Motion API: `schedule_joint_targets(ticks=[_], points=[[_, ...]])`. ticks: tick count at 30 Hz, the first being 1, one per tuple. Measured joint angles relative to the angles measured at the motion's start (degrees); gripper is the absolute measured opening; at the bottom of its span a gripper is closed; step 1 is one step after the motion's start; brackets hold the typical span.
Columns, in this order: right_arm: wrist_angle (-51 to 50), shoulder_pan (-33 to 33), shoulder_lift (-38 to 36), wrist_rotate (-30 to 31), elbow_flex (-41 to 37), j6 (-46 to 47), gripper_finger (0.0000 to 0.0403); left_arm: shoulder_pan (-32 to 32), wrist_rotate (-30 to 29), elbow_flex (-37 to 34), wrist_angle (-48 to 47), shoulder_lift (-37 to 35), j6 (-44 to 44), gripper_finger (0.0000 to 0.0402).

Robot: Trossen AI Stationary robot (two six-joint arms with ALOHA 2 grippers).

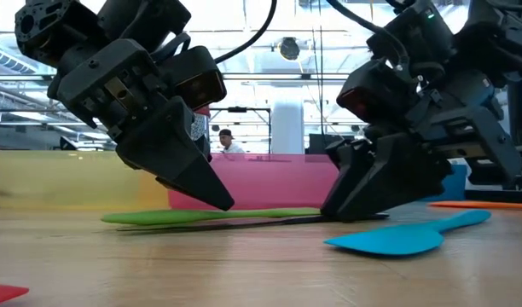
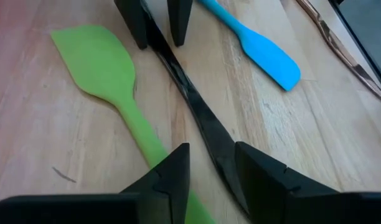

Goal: Pick & Place Kitchen Items
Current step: Put the black table knife into the pink bin

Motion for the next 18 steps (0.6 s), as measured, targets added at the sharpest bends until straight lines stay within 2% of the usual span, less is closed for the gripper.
schedule_joint_targets(ticks=[4, 9, 12, 18], points=[[-0.45, -0.20, 0.27, 0.98, -2.19, -1.14, 0.0094, 0.00, -0.01, 0.00, -0.02, -0.01, -0.01, 0.0134], [-0.56, -0.34, 0.36, 1.03, -6.04, 0.38, 0.0034, 0.00, -0.03, 0.00, -0.03, -0.02, -0.34, 0.0134], [3.05, -0.08, 0.32, 1.86, -8.66, 0.79, 0.0006, 0.00, -0.04, 0.01, -0.04, -0.02, -1.55, 0.0134], [12.69, 0.90, 0.65, 5.78, -11.77, 0.13, 0.0000, -0.17, -0.04, 0.02, 0.03, -0.02, -2.92, 0.0134]])
